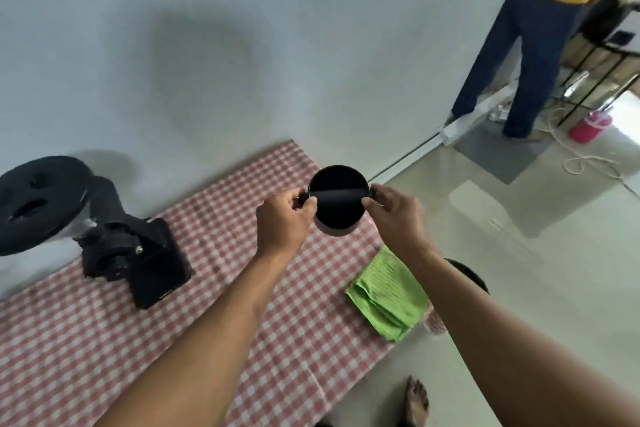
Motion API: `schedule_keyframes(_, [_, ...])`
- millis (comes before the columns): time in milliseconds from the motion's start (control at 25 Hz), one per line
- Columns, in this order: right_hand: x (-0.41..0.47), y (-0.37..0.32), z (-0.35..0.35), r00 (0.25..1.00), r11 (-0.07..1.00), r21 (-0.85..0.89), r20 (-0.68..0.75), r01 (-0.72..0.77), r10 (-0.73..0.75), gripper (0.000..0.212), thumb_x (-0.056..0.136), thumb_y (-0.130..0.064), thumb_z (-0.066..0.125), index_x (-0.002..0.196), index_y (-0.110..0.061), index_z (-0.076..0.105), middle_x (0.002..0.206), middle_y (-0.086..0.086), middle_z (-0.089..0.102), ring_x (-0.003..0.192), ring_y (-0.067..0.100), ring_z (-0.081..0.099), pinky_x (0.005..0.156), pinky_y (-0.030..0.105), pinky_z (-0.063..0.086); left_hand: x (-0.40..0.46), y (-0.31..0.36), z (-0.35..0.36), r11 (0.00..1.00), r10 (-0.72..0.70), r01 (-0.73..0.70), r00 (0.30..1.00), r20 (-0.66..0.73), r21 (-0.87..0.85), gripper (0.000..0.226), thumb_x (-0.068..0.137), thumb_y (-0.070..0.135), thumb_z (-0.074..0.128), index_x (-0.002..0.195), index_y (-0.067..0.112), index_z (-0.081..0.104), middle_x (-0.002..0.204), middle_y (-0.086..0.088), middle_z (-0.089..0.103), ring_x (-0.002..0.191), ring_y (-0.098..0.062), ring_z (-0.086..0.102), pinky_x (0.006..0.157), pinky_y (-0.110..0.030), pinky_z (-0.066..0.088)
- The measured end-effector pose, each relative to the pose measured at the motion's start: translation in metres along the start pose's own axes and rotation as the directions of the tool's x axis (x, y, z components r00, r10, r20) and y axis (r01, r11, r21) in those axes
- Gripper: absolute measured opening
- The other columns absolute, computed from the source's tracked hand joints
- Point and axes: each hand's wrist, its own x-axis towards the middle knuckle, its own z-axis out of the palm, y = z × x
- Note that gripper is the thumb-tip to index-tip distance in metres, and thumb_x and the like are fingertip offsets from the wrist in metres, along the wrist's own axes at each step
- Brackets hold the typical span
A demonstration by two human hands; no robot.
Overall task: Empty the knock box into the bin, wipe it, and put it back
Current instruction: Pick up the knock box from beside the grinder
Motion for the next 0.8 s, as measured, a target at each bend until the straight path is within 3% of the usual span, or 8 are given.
schedule_keyframes(160, [0.001, 0.031, -0.088, 0.995, 0.999, 0.016, -0.091, -0.036, 0.038, 0.032, 0.098, -0.031, 0.072, 0.128, -0.020, 0.076, 0.120, 0.000, 0.083, 0.107, 0.010, 0.075, 0.102, 0.038, 0.059, -0.013, 0.068, 0.064, 0.997, 0.079, -0.078, 0.995, 0.062, -0.023, 0.017, 0.092, 0.023, 0.078, 0.095, 0.008, 0.084, 0.074, 0.001, 0.079, 0.071, -0.020, 0.079, 0.067, -0.042, 0.065])
schedule_keyframes(320, [0.003, 0.068, -0.172, 0.985, 0.996, 0.000, -0.149, -0.090, 0.089, 0.041, 0.099, -0.031, 0.072, 0.138, -0.019, 0.071, 0.128, 0.004, 0.080, 0.115, 0.013, 0.073, 0.095, 0.022, 0.047, -0.037, 0.130, 0.131, 0.994, 0.101, -0.096, 0.988, 0.120, -0.047, 0.020, 0.091, 0.023, 0.079, 0.100, 0.007, 0.084, 0.070, 0.012, 0.070, 0.072, -0.015, 0.077, 0.070, -0.037, 0.067])
schedule_keyframes(520, [0.004, 0.111, -0.265, 0.967, 0.992, 0.013, -0.222, -0.128, 0.128, 0.044, 0.098, -0.034, 0.072, 0.140, -0.020, 0.070, 0.129, 0.004, 0.080, 0.119, 0.017, 0.073, 0.098, 0.023, 0.048, -0.058, 0.192, 0.211, 0.992, 0.062, -0.039, 0.980, 0.190, -0.120, 0.042, 0.072, 0.047, 0.072, 0.096, 0.015, 0.085, 0.078, 0.001, 0.084, 0.071, -0.021, 0.081, 0.074, -0.048, 0.068])
schedule_keyframes(680, [0.009, 0.132, -0.307, 0.950, 0.989, 0.062, -0.275, -0.138, 0.150, 0.042, 0.096, -0.029, 0.076, 0.136, -0.019, 0.072, 0.124, 0.005, 0.081, 0.111, 0.015, 0.074, 0.096, 0.024, 0.049, -0.065, 0.221, 0.254, 0.988, 0.086, -0.050, 0.964, 0.253, -0.146, 0.042, 0.075, 0.044, 0.075, 0.103, 0.014, 0.085, 0.083, -0.002, 0.085, 0.075, -0.021, 0.082, 0.078, -0.047, 0.069])
schedule_keyframes(800, [0.013, 0.150, -0.323, 0.926, 0.978, 0.119, -0.317, -0.173, 0.203, 0.042, 0.094, -0.025, 0.077, 0.135, -0.019, 0.073, 0.121, 0.006, 0.082, 0.113, 0.018, 0.076, 0.105, 0.032, 0.055, -0.067, 0.230, 0.279, 0.985, 0.102, -0.049, 0.940, 0.325, -0.167, 0.039, 0.077, 0.041, 0.079, 0.104, 0.013, 0.084, 0.085, -0.004, 0.085, 0.076, -0.020, 0.083, 0.078, -0.047, 0.069])
